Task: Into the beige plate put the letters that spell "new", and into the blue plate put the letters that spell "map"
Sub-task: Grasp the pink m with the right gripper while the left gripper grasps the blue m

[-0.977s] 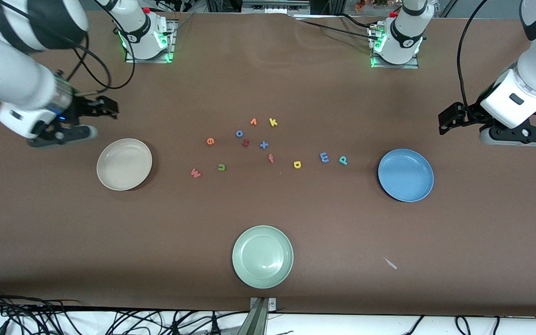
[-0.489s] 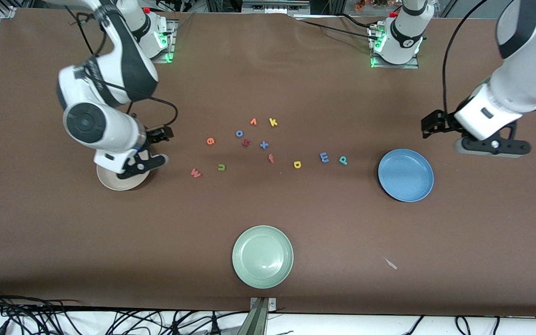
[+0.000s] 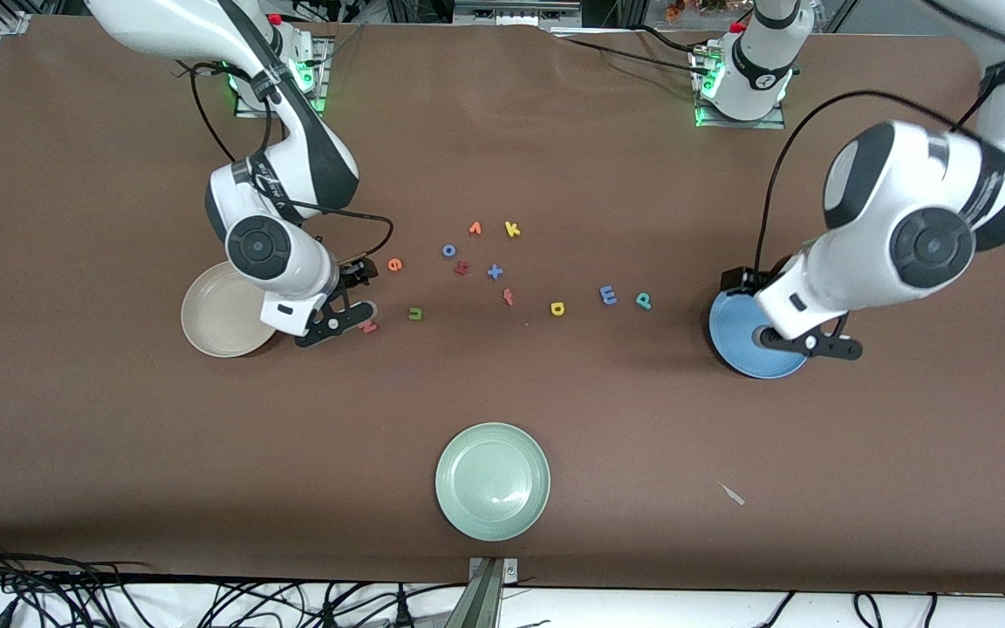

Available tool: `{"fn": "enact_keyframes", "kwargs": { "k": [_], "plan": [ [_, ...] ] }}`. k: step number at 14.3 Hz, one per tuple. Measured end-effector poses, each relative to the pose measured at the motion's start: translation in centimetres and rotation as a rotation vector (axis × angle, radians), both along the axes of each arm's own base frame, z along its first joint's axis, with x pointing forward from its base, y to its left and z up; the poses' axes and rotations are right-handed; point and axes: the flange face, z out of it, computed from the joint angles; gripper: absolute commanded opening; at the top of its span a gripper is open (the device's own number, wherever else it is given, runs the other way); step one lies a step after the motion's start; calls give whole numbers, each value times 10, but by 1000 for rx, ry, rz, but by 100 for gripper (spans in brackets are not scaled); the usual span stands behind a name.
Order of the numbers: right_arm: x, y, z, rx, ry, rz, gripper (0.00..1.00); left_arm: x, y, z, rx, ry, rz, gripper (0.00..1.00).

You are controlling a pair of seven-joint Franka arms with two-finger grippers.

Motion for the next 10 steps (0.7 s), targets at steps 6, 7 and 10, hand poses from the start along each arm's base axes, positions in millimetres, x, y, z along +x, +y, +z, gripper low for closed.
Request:
{"fn": "enact_keyframes", "kwargs": {
  "k": [6, 7, 10],
  "plan": [
    [-23, -2, -61, 42, -155, 199, 100, -4, -70, -74, 123, 18, 44, 100],
    [-25, -2, -66, 56, -171, 232, 100, -7, -85, -82, 140, 7, 68, 100],
    [-29, -5, -78, 72, -185, 289, 100, -8, -106, -114, 152, -8, 135, 100]
  ]
}}
